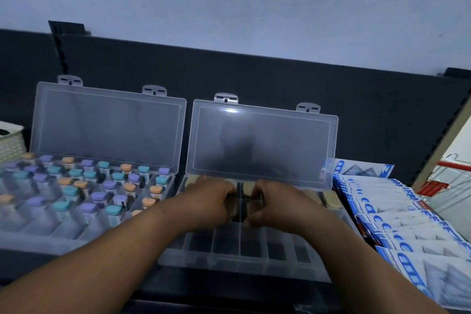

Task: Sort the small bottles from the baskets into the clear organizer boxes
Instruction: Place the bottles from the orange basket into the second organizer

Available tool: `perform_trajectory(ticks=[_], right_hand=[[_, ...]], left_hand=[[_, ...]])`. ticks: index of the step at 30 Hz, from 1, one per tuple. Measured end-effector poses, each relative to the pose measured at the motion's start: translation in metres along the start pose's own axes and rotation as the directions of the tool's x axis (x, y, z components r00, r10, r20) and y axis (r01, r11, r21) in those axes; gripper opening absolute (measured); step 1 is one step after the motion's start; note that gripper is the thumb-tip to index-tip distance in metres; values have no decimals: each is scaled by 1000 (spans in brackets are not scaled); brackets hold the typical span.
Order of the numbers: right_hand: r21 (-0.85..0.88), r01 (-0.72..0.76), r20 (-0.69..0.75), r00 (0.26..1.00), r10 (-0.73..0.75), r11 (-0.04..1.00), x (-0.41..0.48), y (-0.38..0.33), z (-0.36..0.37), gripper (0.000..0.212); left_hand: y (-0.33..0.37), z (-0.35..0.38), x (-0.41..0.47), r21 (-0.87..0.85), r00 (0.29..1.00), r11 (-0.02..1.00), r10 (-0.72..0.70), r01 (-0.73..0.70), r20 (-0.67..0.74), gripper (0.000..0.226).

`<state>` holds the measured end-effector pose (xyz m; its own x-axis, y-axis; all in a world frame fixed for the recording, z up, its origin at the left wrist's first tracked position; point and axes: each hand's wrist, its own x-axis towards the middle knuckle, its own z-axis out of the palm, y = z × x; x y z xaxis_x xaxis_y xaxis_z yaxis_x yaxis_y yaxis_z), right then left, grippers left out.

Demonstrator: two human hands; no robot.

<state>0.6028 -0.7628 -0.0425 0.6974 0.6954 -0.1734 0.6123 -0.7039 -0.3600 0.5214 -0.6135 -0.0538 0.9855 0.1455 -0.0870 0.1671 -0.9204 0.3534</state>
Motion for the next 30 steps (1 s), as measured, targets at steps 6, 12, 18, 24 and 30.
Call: perform_trajectory(ticks=[6,12,18,24,30], right_hand=[[-13,18,-31,999,-18,1000,-3,-11,-10,42],[-159,177,-235,949,-212,971,-6,-55,-9,43],[-319,303,-239,891,-386,898,-6,-140,12,68],[-380,359,-207,865,-456,853,-4,-255,54,78],[-390,464,-197,802,-564,796,-13,-373,102,75]], left_hand=[[-7,-8,-17,-118,995,993,9,-20,-95,31],[-27,-33,-55,-106,951,993,-73,43,-301,52],[-92,-64,-128,246,867,945,-67,214,-494,68],[-179,-98,-233,359,826,838,-177,412,-535,74],[-263,-123,-343,346,775,772,-282,534,-566,78]])
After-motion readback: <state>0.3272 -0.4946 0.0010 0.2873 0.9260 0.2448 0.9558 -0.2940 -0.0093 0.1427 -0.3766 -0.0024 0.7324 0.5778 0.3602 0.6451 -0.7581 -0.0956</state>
